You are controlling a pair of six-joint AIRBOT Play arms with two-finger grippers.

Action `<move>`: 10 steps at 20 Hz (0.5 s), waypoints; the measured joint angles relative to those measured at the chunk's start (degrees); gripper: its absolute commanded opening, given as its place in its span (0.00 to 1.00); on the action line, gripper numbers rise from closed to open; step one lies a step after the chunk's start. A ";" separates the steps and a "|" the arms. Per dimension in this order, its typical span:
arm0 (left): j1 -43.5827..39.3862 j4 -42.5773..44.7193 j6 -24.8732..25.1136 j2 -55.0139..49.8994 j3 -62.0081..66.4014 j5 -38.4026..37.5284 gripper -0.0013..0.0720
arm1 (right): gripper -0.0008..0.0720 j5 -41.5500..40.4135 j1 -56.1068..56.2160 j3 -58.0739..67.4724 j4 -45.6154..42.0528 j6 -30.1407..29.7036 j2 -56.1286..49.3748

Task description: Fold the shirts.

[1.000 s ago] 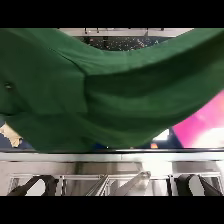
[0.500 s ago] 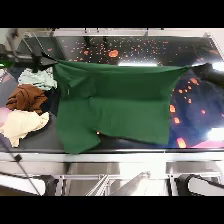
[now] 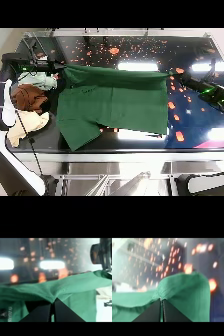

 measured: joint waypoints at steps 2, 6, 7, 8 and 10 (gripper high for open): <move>0.79 1.22 -0.13 -0.87 -1.36 0.44 0.05 | 0.04 1.55 0.24 -2.69 -1.70 0.02 -0.48; 1.75 3.78 1.16 -1.55 -3.91 3.34 0.04 | 0.04 2.97 0.50 -8.20 -3.17 0.04 -0.76; 1.84 5.07 1.14 -1.60 -4.20 4.28 0.04 | 0.04 3.15 0.52 -9.14 -3.32 0.04 -0.79; 1.86 6.49 1.07 -1.64 -4.39 5.27 0.04 | 0.04 3.21 0.55 -9.77 -3.61 0.04 -0.81; 1.75 9.16 0.42 -1.70 -4.68 7.37 0.05 | 0.04 3.45 0.61 -10.60 -3.78 0.04 -0.83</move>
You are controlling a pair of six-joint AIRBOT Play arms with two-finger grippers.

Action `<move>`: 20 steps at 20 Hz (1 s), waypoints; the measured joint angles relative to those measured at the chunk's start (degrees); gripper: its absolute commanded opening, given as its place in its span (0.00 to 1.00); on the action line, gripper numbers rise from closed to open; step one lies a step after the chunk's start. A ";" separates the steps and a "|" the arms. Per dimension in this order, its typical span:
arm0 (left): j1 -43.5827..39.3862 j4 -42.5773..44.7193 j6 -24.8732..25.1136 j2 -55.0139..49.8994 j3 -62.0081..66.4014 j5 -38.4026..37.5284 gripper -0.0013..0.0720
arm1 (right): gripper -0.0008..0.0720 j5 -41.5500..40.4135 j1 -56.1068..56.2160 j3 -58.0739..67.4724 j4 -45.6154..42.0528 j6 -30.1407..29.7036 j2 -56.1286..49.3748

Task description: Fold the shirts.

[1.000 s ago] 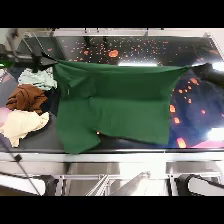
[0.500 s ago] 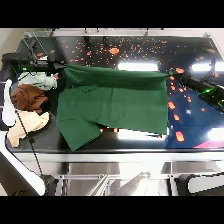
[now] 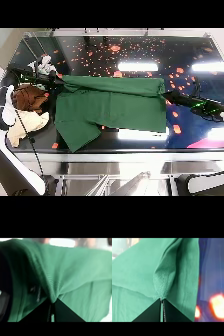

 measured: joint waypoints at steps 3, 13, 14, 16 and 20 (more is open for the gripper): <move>-0.11 2.21 -0.42 -0.04 -0.15 1.81 0.07 | 0.05 0.17 0.20 -0.52 -0.20 0.00 0.00; 3.34 3.69 -4.37 2.71 4.52 15.50 0.98 | 0.72 4.33 -6.40 -0.52 -17.92 14.58 11.78; 4.33 3.89 -5.01 4.37 2.51 16.70 0.98 | 0.71 5.27 -7.56 -0.76 -24.41 19.87 14.08; 6.54 4.20 -5.57 8.79 -4.63 18.47 0.98 | 0.71 8.09 -8.68 -2.71 -34.77 28.15 17.57; 10.71 4.28 -2.84 18.80 -23.54 17.66 0.98 | 0.71 10.05 -6.88 -11.19 -43.87 35.54 20.59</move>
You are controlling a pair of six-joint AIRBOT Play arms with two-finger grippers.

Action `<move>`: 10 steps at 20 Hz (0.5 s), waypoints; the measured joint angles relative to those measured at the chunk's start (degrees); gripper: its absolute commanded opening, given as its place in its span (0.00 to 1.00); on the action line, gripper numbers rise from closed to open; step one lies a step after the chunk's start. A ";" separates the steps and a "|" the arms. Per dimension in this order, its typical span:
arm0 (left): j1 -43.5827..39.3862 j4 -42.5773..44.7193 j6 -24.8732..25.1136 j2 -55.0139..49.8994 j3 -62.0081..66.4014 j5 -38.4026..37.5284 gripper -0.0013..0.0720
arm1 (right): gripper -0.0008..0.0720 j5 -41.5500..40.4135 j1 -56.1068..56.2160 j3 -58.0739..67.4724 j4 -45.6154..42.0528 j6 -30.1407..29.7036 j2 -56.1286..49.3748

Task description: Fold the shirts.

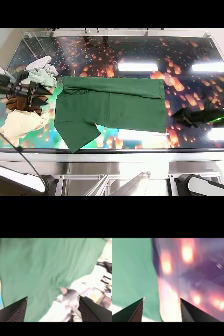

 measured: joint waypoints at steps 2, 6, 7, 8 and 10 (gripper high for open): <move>2.03 0.00 1.84 4.52 -9.25 -1.66 0.98 | 0.70 -0.13 2.58 -4.09 -0.02 0.70 0.63; 5.03 0.04 4.20 10.80 -23.30 -4.83 0.98 | 0.36 -3.28 8.98 -8.15 2.51 -0.48 0.61; 5.40 0.11 4.63 11.85 -26.14 -5.53 0.98 | 0.10 -4.63 10.51 -8.63 2.89 -0.96 0.33; 5.55 0.57 4.98 12.63 -28.52 -6.49 0.98 | 0.04 -5.81 11.76 -8.96 3.52 -1.66 0.09; 5.40 1.81 5.53 13.79 -32.74 -8.66 0.98 | 0.04 -6.80 13.33 -9.22 5.40 -3.50 0.13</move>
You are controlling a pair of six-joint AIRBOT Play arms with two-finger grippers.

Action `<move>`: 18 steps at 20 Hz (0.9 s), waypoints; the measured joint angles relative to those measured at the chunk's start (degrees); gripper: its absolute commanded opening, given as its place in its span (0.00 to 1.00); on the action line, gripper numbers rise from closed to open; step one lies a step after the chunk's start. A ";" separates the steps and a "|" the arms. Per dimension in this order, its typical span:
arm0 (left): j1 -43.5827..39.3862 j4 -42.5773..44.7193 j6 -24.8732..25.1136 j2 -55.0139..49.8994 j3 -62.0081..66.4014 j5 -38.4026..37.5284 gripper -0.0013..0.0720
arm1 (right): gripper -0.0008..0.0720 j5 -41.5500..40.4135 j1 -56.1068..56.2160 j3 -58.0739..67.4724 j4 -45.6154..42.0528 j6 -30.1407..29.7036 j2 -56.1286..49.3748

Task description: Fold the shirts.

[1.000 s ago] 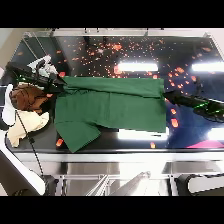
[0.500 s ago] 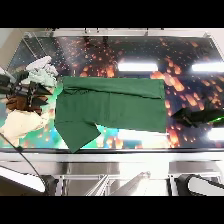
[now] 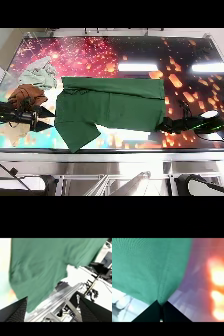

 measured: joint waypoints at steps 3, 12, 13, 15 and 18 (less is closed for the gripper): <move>-0.50 2.05 0.28 0.72 -4.44 -2.82 0.98 | 0.04 -1.36 -0.28 0.13 0.79 -1.57 1.53; -3.45 3.06 -0.46 1.18 -10.38 -9.35 0.78 | 0.04 -0.35 -5.29 0.74 2.36 -2.97 5.03; -4.79 2.36 -0.22 1.18 -10.49 -10.38 0.54 | 0.04 -0.35 -5.44 0.76 2.51 -2.99 5.09; -7.82 1.36 0.46 1.05 -10.54 -15.30 0.06 | 0.04 -0.22 -5.57 0.76 2.56 -3.15 5.16; -11.61 0.44 1.60 1.05 -9.18 -18.29 0.06 | 0.04 -0.11 -5.68 0.76 2.62 -3.17 5.20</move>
